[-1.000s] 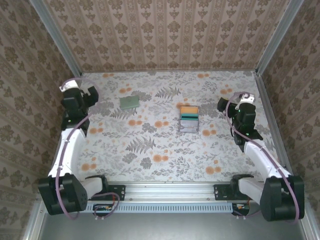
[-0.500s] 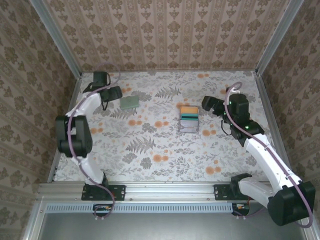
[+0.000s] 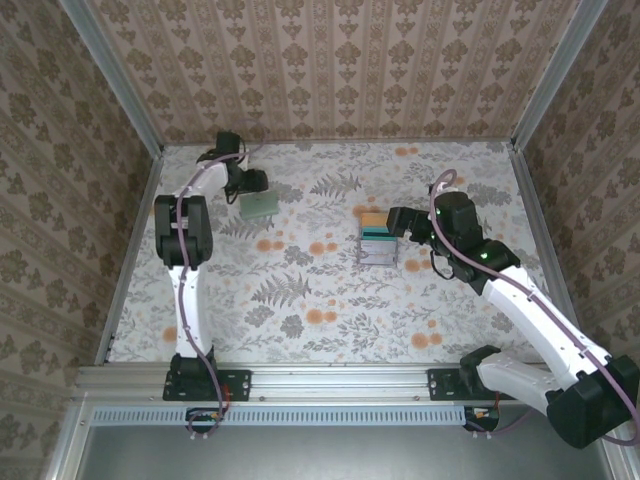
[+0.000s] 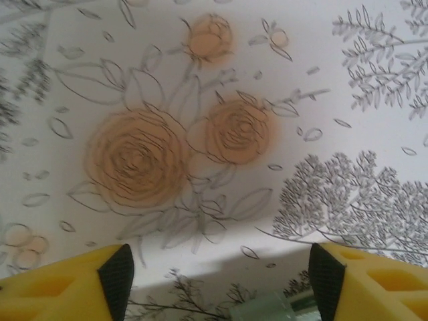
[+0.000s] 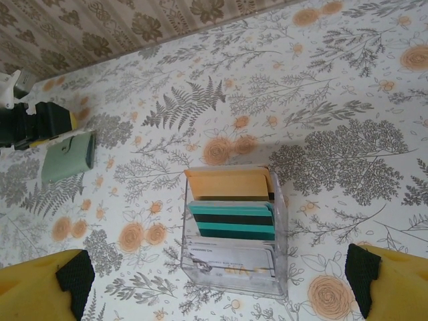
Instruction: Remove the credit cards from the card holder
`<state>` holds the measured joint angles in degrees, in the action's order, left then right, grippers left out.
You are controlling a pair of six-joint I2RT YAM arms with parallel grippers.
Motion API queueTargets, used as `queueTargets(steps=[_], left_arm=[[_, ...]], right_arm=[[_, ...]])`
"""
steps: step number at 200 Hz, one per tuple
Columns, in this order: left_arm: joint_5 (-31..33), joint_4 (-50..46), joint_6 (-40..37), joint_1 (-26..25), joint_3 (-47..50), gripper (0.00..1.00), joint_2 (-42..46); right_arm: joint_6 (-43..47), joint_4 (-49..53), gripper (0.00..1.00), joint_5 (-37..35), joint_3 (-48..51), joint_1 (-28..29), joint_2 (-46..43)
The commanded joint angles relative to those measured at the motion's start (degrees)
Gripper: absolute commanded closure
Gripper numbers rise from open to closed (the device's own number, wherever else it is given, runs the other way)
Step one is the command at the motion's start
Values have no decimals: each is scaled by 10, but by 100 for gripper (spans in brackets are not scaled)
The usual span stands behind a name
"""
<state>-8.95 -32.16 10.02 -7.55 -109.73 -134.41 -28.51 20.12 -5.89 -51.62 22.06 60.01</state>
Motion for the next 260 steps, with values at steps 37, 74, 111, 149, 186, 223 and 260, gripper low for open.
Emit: queueTargets(steps=[37,74,111,149,186,223,260], left_arm=[[-62,-41,-17,-35,84,45,45],[-69,-9,13,-63,217,45,118],[-77,38,101,-99,383,50,220],[-51,71,227,-159,538,46,325],[-37,127,389,-246,652,42,408],[-14,158,506,-325,697,32,459],[17,161,556,-395,702,24,488]], right_arm=[[9,-2,0,-28,-2,11,24],[7,-24,0,-2,1,15,58],[12,-34,0,14,4,21,80],[19,-56,0,37,15,24,90],[26,-63,0,66,10,30,112],[37,-55,0,92,4,36,126],[43,-33,0,102,1,50,126]])
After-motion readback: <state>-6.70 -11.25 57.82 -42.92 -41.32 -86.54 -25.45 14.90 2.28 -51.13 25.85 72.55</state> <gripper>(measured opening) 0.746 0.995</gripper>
